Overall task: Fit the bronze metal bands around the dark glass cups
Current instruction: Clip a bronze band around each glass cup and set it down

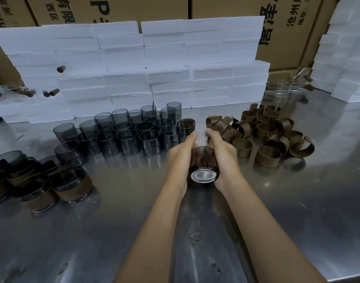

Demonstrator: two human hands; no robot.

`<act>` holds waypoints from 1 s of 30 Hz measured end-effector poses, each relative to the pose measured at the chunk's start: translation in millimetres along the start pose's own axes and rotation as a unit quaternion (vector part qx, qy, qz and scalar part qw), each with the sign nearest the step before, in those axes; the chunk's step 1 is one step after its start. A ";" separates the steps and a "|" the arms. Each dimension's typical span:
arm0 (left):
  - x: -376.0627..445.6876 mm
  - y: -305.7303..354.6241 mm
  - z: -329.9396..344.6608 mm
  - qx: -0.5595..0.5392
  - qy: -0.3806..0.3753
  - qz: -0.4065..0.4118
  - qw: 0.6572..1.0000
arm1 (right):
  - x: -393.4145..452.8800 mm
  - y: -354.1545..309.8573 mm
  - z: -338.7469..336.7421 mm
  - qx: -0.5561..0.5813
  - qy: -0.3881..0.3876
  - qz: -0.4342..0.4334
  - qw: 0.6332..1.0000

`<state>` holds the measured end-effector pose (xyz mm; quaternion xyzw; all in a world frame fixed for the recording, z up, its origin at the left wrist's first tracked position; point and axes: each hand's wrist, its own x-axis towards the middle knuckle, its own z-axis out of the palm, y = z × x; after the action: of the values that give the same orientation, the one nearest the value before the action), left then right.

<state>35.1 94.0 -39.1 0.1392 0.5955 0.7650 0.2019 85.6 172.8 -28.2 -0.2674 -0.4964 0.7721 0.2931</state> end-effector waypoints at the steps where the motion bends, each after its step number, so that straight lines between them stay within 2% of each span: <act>1: -1.3 0.5 0.4 0.023 -0.033 0.014 0.999 | 1.0 -2.4 -1.9 -0.001 0.031 -0.021 0.999; 4: -6.2 -1.0 3.2 0.085 -0.114 0.026 0.990 | 5.0 -6.9 -10.0 0.001 0.077 -0.080 0.994; 7: -8.0 -3.4 5.9 0.108 -0.177 -0.017 0.978 | 11.3 -9.2 -18.1 0.012 0.112 -0.090 0.990; 10: -6.9 -4.2 4.9 0.080 -0.187 -0.032 0.979 | 14.0 -10.0 -20.2 -0.001 0.119 -0.097 0.988; 13: -5.5 -3.7 4.4 0.004 -0.132 -0.040 0.990 | 13.9 -12.2 -18.7 0.028 0.086 -0.078 0.993; 15: -3.8 0.7 1.7 -0.080 -0.103 -0.058 0.990 | 13.5 -13.4 -19.4 0.032 0.027 -0.056 0.998; 18: -1.7 8.2 -5.5 -0.267 -0.124 -0.120 0.948 | 11.7 -11.0 -19.2 0.050 -0.083 -0.005 0.995; 20: -1.2 10.4 -9.3 -0.332 -0.115 -0.134 0.926 | 7.3 -8.2 -15.7 0.029 -0.146 0.008 0.989; 24: 2.0 9.3 -12.2 -0.370 -0.089 -0.110 0.918 | -0.7 -2.2 -7.3 -0.095 -0.215 -0.026 0.972; 27: 5.2 8.3 -14.5 -0.372 -0.075 -0.093 0.920 | -2.3 2.3 -4.0 -0.165 -0.227 -0.062 0.958; 30: 7.6 8.0 -14.3 -0.333 -0.057 -0.091 0.937 | -5.3 2.9 -1.7 -0.180 -0.214 -0.083 0.957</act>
<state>20.8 83.7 -35.2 0.0519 0.3040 0.8888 0.3390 89.9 169.1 -30.8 -0.1025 -0.6983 0.6824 0.1903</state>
